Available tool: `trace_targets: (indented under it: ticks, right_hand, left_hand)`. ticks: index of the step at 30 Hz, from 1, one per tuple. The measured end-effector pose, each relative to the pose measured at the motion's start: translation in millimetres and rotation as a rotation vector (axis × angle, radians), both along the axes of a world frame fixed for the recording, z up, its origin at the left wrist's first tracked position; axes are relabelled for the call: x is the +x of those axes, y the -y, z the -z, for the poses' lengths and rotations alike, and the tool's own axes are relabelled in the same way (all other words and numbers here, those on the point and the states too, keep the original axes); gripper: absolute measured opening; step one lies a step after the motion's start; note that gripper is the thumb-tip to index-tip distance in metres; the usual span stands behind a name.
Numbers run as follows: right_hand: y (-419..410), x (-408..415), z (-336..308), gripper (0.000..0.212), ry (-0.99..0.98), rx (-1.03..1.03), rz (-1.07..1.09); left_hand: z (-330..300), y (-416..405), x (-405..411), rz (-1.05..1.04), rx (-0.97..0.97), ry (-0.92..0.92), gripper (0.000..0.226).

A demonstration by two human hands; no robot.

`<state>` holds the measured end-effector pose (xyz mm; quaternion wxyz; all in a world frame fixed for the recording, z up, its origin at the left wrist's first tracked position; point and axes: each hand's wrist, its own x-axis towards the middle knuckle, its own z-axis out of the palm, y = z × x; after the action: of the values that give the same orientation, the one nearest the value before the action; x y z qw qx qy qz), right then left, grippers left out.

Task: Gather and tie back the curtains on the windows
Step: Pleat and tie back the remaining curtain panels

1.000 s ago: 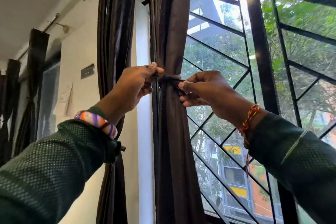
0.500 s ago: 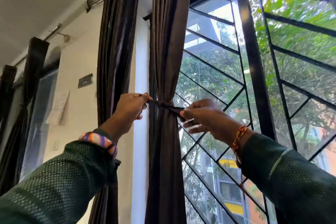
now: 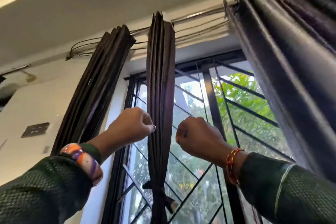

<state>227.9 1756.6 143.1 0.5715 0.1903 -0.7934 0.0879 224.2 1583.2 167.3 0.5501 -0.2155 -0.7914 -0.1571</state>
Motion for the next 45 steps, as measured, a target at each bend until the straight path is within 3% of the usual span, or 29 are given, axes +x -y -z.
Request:
trace_targets:
  ticks: [9,22,29,32,36,45]
  right_hand:
    - [-5,60,-41,0.02,-0.229,0.196,0.397]
    - [-106,184,-76,0.027,-0.262,0.228,0.87]
    - [-197,206,-81,0.024,-0.233,0.161,0.993]
    - [-246,205,-87,0.024,-0.174,0.011,0.889]
    - [-310,198,-93,0.018,0.016,-0.284,0.501]
    - [-402,150,-99,0.029,0.192,-0.398,0.249]
  left_hand:
    - [-37,-38,29,0.131,-0.062,-0.181,0.019]
    - [-67,-136,86,0.436,-0.084,-0.246,0.023]
    - [-70,-226,100,0.504,-0.143,-0.308,0.017]
    - [-76,-265,99,0.484,-0.096,-0.333,0.016]
    - [-86,-314,98,0.43,0.056,-0.35,0.023]
    - [-99,-376,56,0.349,0.273,-0.125,0.051]
